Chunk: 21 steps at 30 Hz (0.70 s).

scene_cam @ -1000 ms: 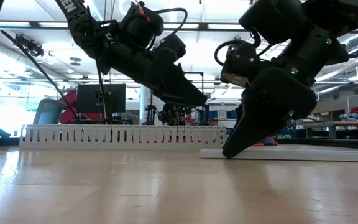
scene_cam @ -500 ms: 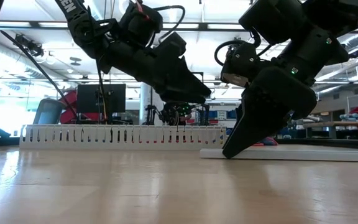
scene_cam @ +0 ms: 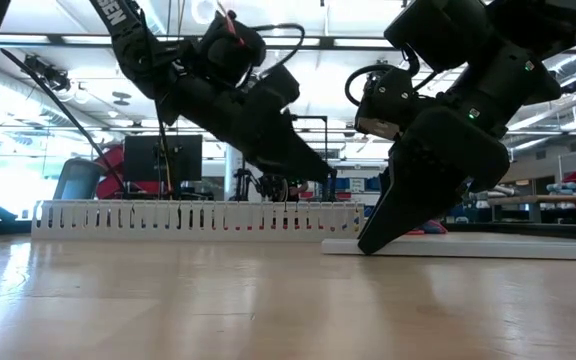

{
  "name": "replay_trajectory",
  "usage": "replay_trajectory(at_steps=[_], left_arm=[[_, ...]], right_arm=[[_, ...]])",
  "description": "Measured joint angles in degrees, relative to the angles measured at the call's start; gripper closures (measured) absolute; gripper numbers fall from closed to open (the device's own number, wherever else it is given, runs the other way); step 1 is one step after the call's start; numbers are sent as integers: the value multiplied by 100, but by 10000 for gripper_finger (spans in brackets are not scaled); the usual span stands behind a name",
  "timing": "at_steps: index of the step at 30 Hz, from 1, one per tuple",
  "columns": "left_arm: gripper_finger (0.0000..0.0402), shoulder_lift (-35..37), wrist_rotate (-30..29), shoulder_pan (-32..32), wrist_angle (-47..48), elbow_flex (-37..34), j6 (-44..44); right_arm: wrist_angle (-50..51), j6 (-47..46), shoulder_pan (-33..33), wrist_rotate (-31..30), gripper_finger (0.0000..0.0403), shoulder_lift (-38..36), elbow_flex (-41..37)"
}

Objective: Ziptie cables
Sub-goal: Close the white cable duct

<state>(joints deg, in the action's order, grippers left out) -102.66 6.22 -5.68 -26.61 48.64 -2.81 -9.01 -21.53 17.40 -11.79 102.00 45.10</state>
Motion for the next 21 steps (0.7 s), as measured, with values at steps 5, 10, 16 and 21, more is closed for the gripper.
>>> replay_trajectory(at_steps=[5,10,16,21], left_arm=[[58,-348,-13,-117,-127,0,2],[58,-635,-15,-185,-354,157,-4],[58,-756,-103,-183,-385,335,-144],[58,-756,-120,-185,-354,507,-174]], right_arm=[[-18,-68,1,0,177,0,0],[-25,-140,1,47,175,0,0],[-33,-153,1,98,177,0,2],[-36,-221,1,115,176,0,2]])
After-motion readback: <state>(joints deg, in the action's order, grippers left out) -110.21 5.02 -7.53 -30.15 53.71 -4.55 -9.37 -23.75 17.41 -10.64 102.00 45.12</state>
